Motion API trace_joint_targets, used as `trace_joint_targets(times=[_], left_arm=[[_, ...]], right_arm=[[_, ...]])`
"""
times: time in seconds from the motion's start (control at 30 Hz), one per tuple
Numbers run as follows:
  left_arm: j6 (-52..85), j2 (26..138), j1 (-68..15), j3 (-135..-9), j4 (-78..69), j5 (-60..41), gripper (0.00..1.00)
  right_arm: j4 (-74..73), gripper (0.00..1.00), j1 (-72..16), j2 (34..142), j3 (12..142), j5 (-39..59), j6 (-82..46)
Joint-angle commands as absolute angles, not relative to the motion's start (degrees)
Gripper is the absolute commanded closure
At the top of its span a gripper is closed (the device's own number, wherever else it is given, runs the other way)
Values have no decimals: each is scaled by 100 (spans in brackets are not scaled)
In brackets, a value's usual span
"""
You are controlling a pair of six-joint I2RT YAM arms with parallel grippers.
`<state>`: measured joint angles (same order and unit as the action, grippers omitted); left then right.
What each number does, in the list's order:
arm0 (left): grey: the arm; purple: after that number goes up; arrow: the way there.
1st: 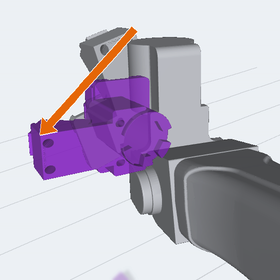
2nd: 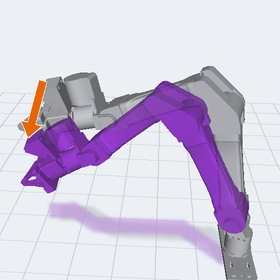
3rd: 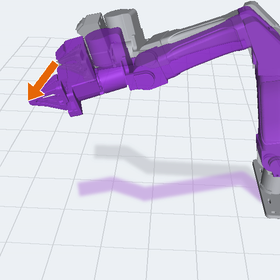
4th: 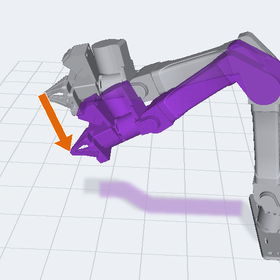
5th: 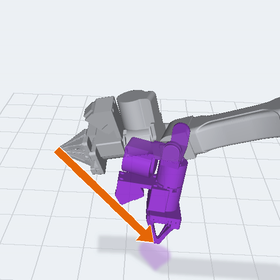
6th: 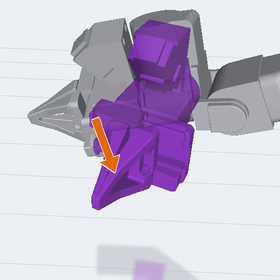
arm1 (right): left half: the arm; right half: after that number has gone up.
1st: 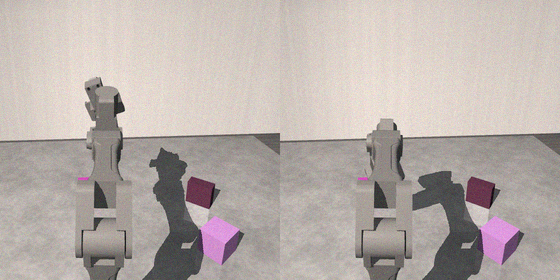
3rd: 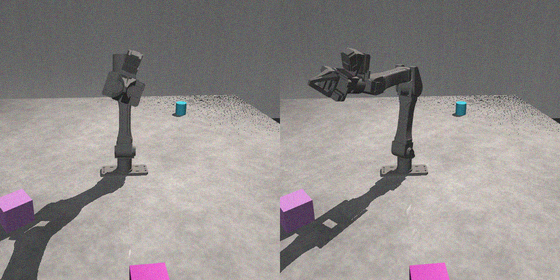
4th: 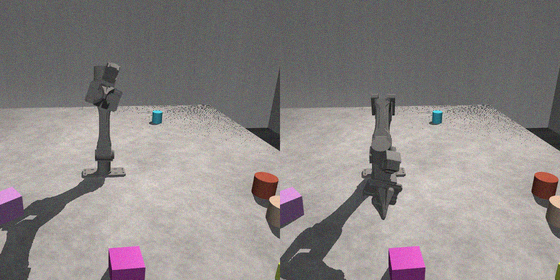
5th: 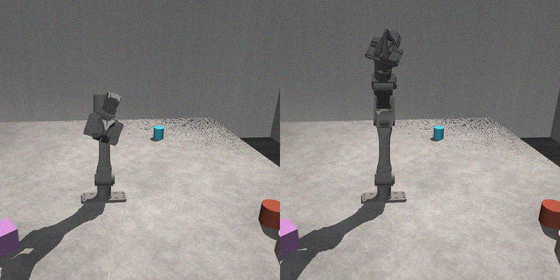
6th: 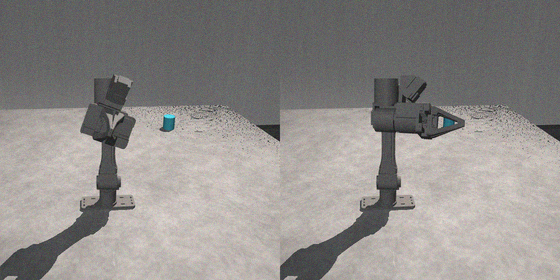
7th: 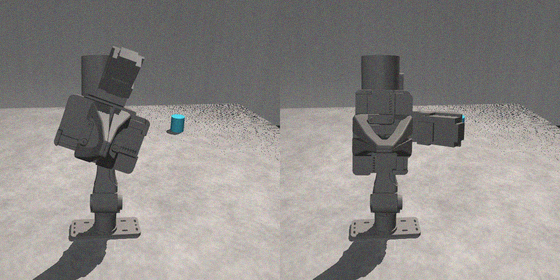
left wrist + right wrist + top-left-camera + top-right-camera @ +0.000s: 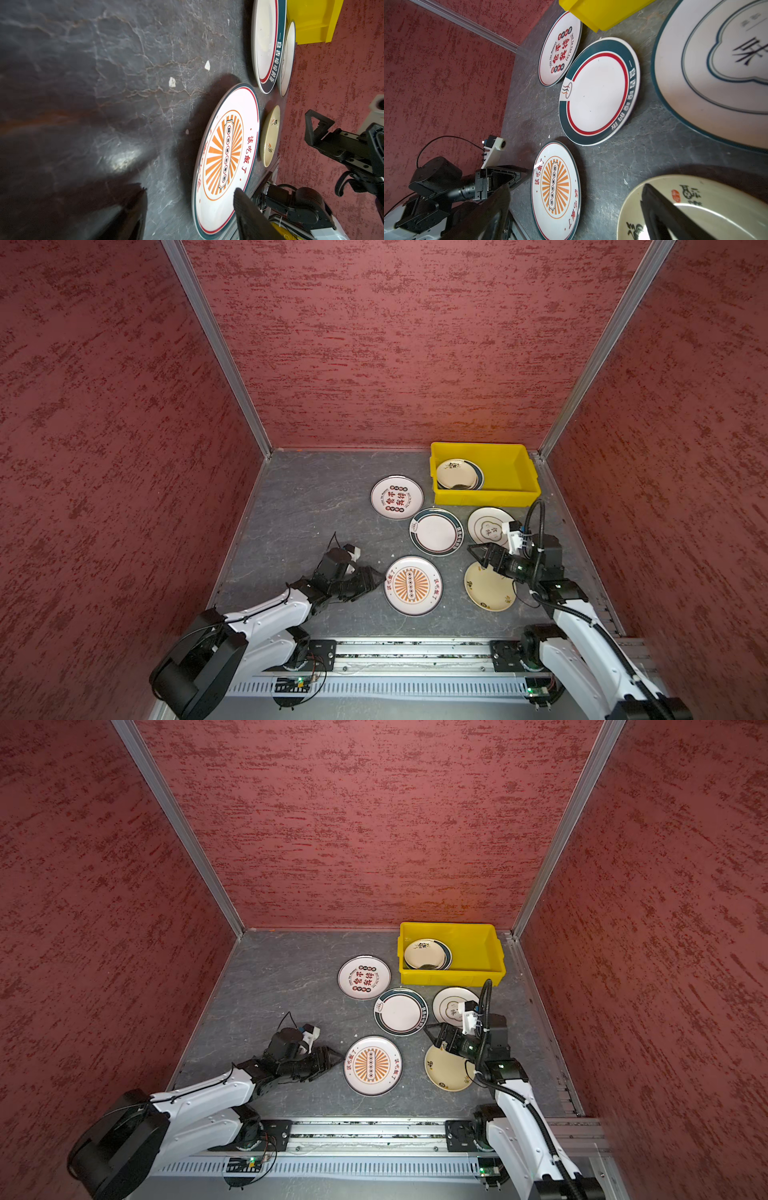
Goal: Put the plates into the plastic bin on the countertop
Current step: 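Move the right gripper back toward the table while left gripper reaches the orange sunburst plate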
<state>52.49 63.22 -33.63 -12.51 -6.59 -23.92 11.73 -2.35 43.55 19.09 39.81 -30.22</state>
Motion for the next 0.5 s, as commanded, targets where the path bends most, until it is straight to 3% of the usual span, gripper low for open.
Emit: trace_joint_targets(times=[0.0,0.47], left_arm=[[5348,6604,-3430,-1259,-806,-2320,41],[5432,7737,-3564,-1498,-1474,-2488,69]], right_arm=[[1026,1,-209,4320,1815,4111,-3032],[1122,1,-210,4201,1695,3990,-3094]])
